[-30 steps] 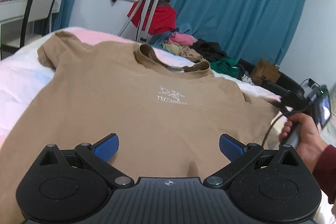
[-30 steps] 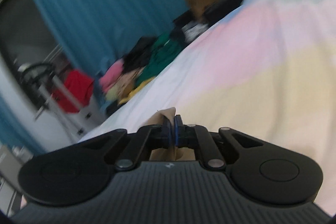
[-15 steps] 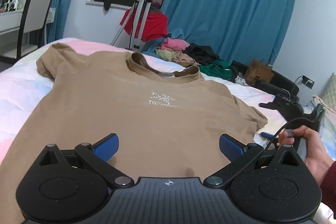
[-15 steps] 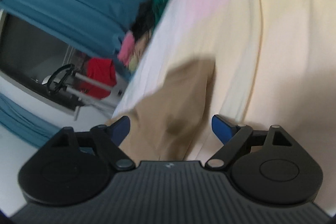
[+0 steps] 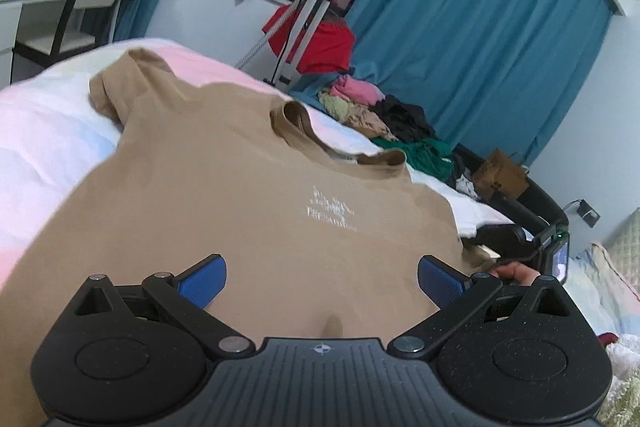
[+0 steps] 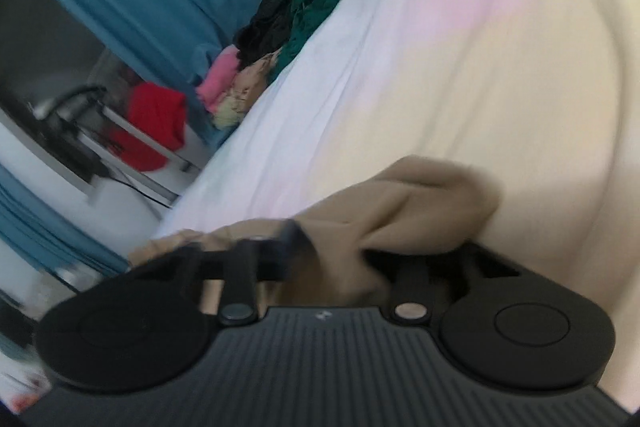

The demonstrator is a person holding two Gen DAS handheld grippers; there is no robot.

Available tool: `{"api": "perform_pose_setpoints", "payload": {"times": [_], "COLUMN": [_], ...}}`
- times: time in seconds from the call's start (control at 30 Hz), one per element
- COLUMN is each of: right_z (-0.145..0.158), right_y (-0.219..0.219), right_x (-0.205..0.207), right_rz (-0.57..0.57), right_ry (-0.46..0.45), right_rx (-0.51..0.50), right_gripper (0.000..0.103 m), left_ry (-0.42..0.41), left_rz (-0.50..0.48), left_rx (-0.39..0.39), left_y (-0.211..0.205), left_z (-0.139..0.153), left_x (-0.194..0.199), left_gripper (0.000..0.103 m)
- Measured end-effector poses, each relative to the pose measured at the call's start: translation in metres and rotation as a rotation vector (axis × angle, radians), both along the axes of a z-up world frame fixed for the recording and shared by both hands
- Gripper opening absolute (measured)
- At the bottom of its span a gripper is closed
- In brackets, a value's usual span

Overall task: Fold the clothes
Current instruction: 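Fold the held sleeve over the shirt body and open the right gripper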

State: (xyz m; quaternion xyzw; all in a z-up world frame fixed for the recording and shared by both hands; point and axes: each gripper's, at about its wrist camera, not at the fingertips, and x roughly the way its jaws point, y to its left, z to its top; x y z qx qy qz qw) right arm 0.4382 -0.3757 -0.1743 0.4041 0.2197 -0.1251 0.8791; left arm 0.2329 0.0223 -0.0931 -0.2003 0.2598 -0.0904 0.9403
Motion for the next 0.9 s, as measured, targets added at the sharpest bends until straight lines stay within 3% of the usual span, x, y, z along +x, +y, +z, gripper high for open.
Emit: {"api": "perform_pose_setpoints", "payload": {"times": [0.2,0.3,0.47,0.6,0.8,0.83,0.87,0.9], "right_z": [0.060,0.092,0.128,0.122,0.089,0.084,0.080,0.077], "right_y": [0.026,0.057,0.141,0.220,0.297,0.299,0.299,0.300], "right_x": [-0.021,-0.030,-0.027,-0.010,0.024,0.030,0.036,0.037], "right_rz": [-0.067,-0.064,0.023,0.188,0.331,0.364,0.406,0.434], "right_ry": [-0.066,-0.086,-0.130,-0.128,-0.026,-0.002,0.025,0.036], "right_rx": [-0.299,-0.463,-0.737,-0.899,-0.917,-0.883,-0.843,-0.816], "right_gripper": [0.008,0.008,0.008,0.008,0.011,0.013,0.027,0.058], "left_ry": [-0.045,-0.042,-0.070,-0.081,-0.040,-0.034,-0.024,-0.017], "left_rz": [0.012,0.012,0.076,0.152,0.228,0.226,0.222,0.218], "left_rx": [0.112,0.194,0.237,0.241,0.238,0.238,0.231,0.220], "left_y": [0.013,0.027,0.057,0.089,0.125,0.128,0.130,0.132], "left_z": [0.025,0.036,0.048,0.054,0.048,0.046,0.045,0.043], "left_x": [-0.013,-0.025,-0.039,-0.041,-0.044,-0.045,-0.044,-0.043], "left_gripper": [0.103,0.103,0.103,0.103,0.103,0.103,0.103,0.103]}}
